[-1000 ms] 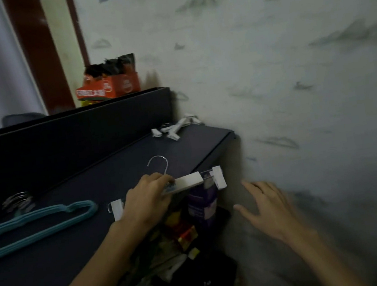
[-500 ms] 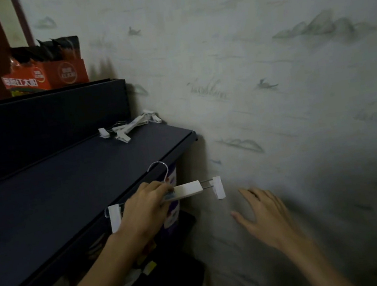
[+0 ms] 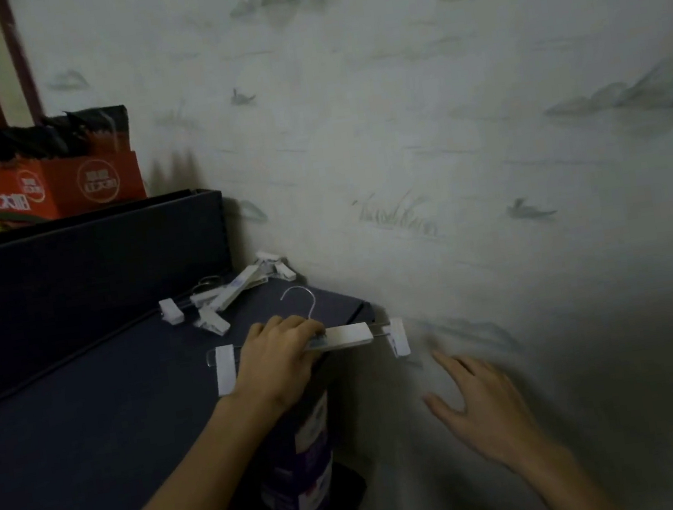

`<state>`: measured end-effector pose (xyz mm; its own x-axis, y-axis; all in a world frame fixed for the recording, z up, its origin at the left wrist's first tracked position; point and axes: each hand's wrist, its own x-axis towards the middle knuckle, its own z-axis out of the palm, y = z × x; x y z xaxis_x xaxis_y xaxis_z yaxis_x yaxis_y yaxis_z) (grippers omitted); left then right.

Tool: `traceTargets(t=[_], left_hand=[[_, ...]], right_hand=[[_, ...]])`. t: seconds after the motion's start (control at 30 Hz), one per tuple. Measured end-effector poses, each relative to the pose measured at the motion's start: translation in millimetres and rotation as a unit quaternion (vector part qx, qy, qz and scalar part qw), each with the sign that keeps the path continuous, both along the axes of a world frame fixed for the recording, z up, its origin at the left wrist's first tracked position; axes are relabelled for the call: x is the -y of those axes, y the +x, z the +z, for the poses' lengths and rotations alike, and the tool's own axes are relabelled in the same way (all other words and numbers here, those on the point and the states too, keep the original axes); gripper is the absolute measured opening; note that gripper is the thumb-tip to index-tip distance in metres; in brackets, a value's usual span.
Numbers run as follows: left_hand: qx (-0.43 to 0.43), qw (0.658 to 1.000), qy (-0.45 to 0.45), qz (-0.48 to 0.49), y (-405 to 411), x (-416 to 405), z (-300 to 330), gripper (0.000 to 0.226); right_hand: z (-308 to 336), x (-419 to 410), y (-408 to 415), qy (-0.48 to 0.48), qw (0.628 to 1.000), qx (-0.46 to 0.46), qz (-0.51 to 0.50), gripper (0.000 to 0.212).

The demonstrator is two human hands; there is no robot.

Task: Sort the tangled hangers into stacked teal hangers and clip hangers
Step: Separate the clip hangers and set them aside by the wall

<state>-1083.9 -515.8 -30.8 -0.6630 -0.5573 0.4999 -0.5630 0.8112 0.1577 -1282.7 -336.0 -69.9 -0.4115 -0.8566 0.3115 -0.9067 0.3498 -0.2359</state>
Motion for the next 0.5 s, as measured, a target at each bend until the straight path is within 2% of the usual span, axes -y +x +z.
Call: traceTargets(t=[0.13,0.27,0.5], left_hand=[[-0.002,1.000,-0.001,0.023,6.1,42.0,5.5,0.031],[-0.012,0.998,-0.002,0.058,11.4,78.8,7.4,0.031],[-0.027,0.991,0.006,0.130,0.4,127.2,2.7,0.031]], right_hand=[[1.8,53.0,-6.4,-0.008,0.999,0.010,0.038,0.068],[12.3,106.0,-10.7,-0.032,0.997,0.001,0.072,0.081],[25.2,191.5,-29.8,-0.034,0.986,0.021,0.161,0.062]])
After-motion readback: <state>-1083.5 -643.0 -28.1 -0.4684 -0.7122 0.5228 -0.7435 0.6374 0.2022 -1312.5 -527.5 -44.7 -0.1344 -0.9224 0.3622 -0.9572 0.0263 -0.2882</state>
